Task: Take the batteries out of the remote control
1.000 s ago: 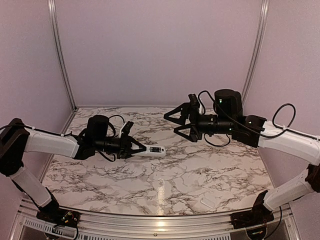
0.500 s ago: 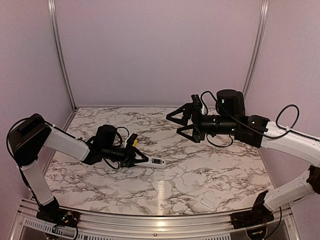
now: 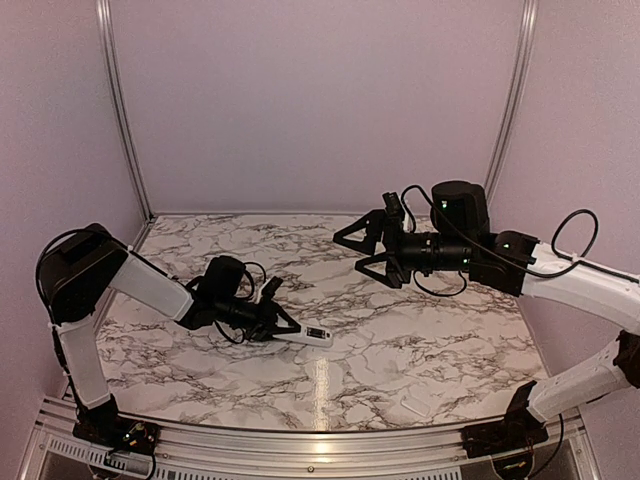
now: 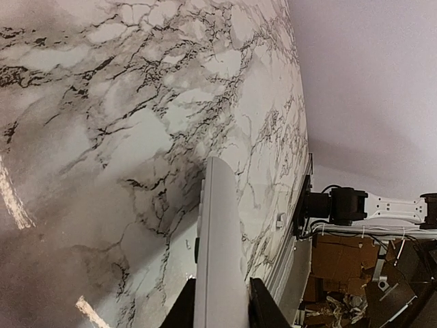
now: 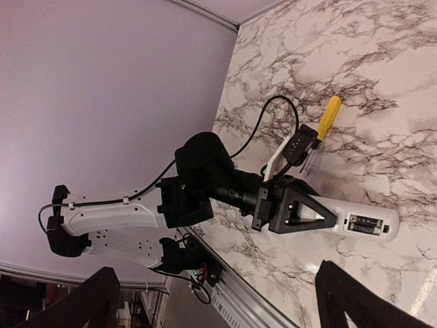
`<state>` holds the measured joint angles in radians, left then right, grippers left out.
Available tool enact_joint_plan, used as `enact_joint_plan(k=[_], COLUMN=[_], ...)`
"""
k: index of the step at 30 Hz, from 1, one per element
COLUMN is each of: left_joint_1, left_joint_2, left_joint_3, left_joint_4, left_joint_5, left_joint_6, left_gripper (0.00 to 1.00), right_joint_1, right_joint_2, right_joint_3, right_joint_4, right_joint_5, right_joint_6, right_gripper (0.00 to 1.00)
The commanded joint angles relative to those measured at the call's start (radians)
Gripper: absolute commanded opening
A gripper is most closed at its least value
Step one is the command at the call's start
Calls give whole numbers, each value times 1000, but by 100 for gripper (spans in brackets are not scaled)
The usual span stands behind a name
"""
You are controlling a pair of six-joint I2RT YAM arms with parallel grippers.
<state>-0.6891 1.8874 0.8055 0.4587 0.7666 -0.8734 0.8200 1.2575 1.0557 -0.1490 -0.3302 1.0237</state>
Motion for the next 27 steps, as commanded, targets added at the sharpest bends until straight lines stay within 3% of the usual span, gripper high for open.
enact_joint_plan(k=[1,7,16,27], left_joint_1=[-4,-4,-4,-4], left_joint_2=[31,38,9,-39], left_joint_3=[37,54,73,87], left_joint_4=[-88,-164,-268,-376], left_joint_5=[-1,-26,-69,-142], left_joint_6=[69,116,187,258], left_gripper=[6,21,59,78], right_joint_1=[-5,-10,-19,-27], right_joint_2=[-25,-17,-11,-12], right_joint_3=[-6,-6,-11,-14], right_joint_4=[-21,-17,-2,3], right_joint_5=[14,11,3,-4], right_joint_6=[-4,-4,-3,-7], right_gripper=[98,99,99,98])
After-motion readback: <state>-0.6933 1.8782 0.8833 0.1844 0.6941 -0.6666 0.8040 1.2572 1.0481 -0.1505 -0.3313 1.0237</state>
